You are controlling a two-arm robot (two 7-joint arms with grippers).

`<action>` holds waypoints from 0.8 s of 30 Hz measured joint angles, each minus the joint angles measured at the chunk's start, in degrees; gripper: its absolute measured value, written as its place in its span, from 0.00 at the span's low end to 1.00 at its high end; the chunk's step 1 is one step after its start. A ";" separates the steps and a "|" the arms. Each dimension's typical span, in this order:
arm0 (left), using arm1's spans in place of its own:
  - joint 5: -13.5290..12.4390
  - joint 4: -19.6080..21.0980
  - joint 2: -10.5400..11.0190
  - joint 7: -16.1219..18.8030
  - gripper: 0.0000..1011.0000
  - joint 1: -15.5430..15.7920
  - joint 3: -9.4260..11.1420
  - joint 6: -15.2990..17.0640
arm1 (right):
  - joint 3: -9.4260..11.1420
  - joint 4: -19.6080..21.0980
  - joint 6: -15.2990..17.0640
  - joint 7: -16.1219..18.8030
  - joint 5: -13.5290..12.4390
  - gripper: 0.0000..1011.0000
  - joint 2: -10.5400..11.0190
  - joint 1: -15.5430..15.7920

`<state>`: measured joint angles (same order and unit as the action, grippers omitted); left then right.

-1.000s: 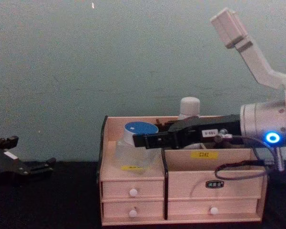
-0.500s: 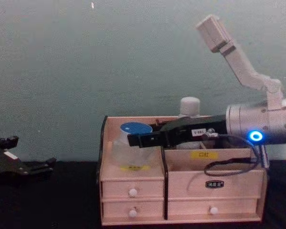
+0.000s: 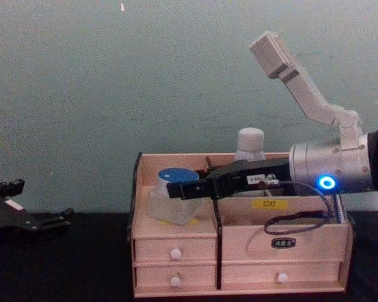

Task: Pick up the facial cleanser and watermelon frost from the table and place them into the tiered storage box.

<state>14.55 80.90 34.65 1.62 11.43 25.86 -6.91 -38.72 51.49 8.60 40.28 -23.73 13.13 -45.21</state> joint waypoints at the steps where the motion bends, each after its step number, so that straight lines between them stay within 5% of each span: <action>1: 0.00 0.00 0.00 0.00 0.99 0.00 0.00 0.00 | 0.03 -0.19 0.00 0.03 0.09 0.69 -0.09 -0.05; 24: 0.00 0.00 0.00 0.00 0.99 0.00 0.00 0.00 | 0.86 -1.77 0.38 0.32 1.00 0.69 -1.05 -0.42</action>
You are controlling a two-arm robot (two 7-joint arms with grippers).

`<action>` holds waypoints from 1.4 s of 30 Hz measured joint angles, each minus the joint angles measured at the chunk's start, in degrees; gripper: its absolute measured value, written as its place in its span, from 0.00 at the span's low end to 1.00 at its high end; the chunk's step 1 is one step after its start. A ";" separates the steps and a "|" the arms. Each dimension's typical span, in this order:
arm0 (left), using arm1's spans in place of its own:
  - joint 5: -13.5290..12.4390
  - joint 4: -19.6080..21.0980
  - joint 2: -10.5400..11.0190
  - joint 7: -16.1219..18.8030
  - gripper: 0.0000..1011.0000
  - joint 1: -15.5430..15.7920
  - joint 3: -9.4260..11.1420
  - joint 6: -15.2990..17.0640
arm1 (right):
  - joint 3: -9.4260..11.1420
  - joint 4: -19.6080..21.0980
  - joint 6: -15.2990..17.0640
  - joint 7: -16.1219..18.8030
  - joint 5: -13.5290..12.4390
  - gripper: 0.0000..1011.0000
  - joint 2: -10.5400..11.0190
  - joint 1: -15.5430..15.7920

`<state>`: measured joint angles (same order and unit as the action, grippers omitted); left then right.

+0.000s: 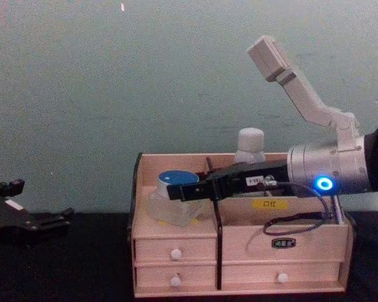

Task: Pick up the facial cleanser and watermelon frost from the table and place them into the tiered storage box.

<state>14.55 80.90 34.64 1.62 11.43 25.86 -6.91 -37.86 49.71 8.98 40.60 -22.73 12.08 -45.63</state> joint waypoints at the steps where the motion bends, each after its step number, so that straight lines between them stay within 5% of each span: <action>1: 0.00 0.00 0.00 0.00 0.99 0.00 0.00 0.00 | 0.00 0.01 0.01 0.00 0.00 0.69 0.00 0.00; 8: 0.00 0.00 0.00 0.00 0.99 0.00 0.00 0.00 | -0.05 0.06 0.04 -0.03 -0.01 0.69 0.02 0.01; 21: 0.00 0.00 0.00 0.00 0.99 0.00 0.00 0.00 | -0.10 0.12 0.07 -0.04 -0.02 0.99 0.08 0.03; 30: 0.00 0.00 0.00 0.00 0.99 0.00 0.00 0.00 | -0.10 0.12 0.07 -0.04 -0.05 0.99 0.09 0.03; 42: 0.00 0.00 0.00 0.00 0.99 0.00 0.00 0.00 | 3.07 10.59 -0.55 -2.25 -1.78 0.99 3.54 4.75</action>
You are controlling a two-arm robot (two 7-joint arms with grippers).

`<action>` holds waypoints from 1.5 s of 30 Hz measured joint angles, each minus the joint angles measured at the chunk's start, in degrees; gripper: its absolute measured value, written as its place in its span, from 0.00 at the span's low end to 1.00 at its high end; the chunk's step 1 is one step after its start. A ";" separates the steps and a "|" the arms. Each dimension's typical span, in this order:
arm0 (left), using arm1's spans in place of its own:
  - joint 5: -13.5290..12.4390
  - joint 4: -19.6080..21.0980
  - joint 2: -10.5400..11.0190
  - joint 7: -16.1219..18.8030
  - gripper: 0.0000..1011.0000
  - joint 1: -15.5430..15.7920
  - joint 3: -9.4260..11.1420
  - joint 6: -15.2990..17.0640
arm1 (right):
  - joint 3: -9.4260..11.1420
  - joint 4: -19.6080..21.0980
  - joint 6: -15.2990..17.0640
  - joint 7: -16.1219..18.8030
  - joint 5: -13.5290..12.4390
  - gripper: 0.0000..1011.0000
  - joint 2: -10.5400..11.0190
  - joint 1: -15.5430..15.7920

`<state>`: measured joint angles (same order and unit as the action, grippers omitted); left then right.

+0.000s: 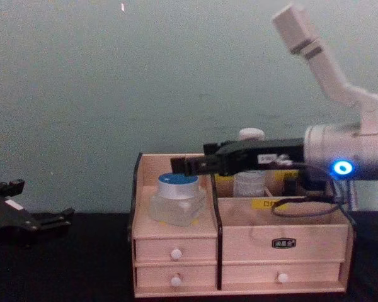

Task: Pick up the facial cleanser and watermelon frost from the table and place them into the tiered storage box.

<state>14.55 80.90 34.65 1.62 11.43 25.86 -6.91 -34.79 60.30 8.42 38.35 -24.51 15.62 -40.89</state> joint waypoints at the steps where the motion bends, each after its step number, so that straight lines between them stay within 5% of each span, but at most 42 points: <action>1: 0.00 0.00 0.00 0.00 0.99 0.00 0.00 0.00 | 0.17 1.01 0.00 0.02 -0.20 0.99 0.49 0.46; 13: 0.00 0.00 0.00 0.00 0.99 0.00 0.00 0.00 | 4.28 19.76 -1.07 0.90 -4.79 0.99 14.19 12.21; 18: 0.00 0.00 0.00 0.00 0.99 0.01 0.00 0.00 | 6.80 24.28 -0.48 -1.69 -6.52 0.99 19.15 17.54; 22: 0.00 0.00 0.00 0.00 0.99 0.00 0.00 0.00 | 10.91 27.06 -0.18 -7.68 -8.15 0.99 21.51 22.91; 28: 0.00 0.00 0.00 0.00 0.99 0.00 0.00 0.00 | 16.17 28.51 -2.77 -17.86 -7.00 0.99 21.05 28.31; 32: 0.00 0.00 0.00 0.00 0.99 0.00 0.00 0.00 | 18.72 28.13 -6.41 -27.82 -1.72 0.99 18.83 30.73; 39: 0.00 0.00 0.00 0.00 0.99 0.00 0.00 0.00 | 18.05 22.59 -9.54 -40.04 8.41 0.99 13.87 30.15; 45: 0.00 0.00 0.00 0.00 0.99 0.00 0.00 0.00 | 15.96 14.02 -10.97 -44.60 14.25 0.99 9.68 26.92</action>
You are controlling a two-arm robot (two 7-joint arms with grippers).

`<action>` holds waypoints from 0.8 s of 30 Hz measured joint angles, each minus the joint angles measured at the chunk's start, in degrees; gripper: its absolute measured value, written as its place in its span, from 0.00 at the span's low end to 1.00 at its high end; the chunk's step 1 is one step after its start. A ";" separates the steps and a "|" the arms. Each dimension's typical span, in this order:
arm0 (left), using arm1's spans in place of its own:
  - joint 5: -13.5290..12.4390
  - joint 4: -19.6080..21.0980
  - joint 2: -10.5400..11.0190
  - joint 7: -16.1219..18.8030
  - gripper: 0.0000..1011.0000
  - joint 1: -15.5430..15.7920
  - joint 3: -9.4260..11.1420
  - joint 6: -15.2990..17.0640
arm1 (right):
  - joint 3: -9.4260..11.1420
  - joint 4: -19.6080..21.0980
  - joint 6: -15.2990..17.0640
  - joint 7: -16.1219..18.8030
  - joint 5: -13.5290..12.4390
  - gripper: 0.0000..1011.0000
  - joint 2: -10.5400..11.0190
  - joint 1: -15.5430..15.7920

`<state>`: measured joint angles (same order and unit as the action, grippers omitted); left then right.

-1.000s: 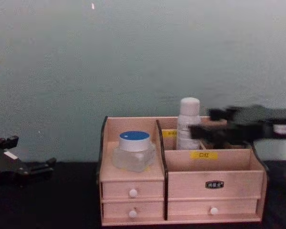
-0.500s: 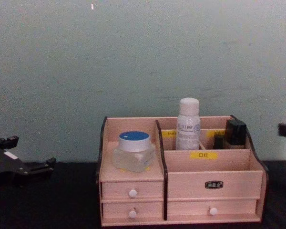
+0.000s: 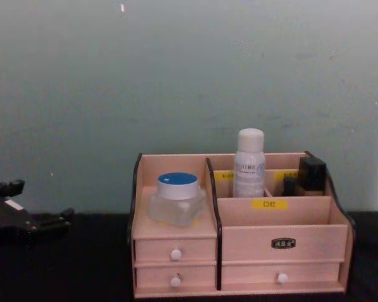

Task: Pick up the facial cleanser and watermelon frost from the table and place them into the tiered storage box.

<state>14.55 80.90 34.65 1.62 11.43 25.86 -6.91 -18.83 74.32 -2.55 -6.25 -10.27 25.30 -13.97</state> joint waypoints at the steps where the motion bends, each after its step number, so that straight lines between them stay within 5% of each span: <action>1: 0.00 0.01 -0.01 0.00 0.99 0.00 0.00 0.00 | -0.18 -1.04 -0.07 -0.12 0.40 0.99 -0.41 -0.44; 6: 0.00 0.01 0.00 0.00 0.99 0.00 0.00 0.00 | -0.47 -5.19 -0.45 -0.41 1.75 0.99 -2.10 -2.21; 24: 0.00 0.01 0.00 0.00 0.99 0.00 0.00 0.00 | -0.55 -4.24 -0.35 -0.13 1.44 0.99 -1.67 -1.93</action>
<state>14.55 80.90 34.64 1.62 11.43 25.86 -6.91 -19.38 70.08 -2.90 -6.38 -8.82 23.63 -15.90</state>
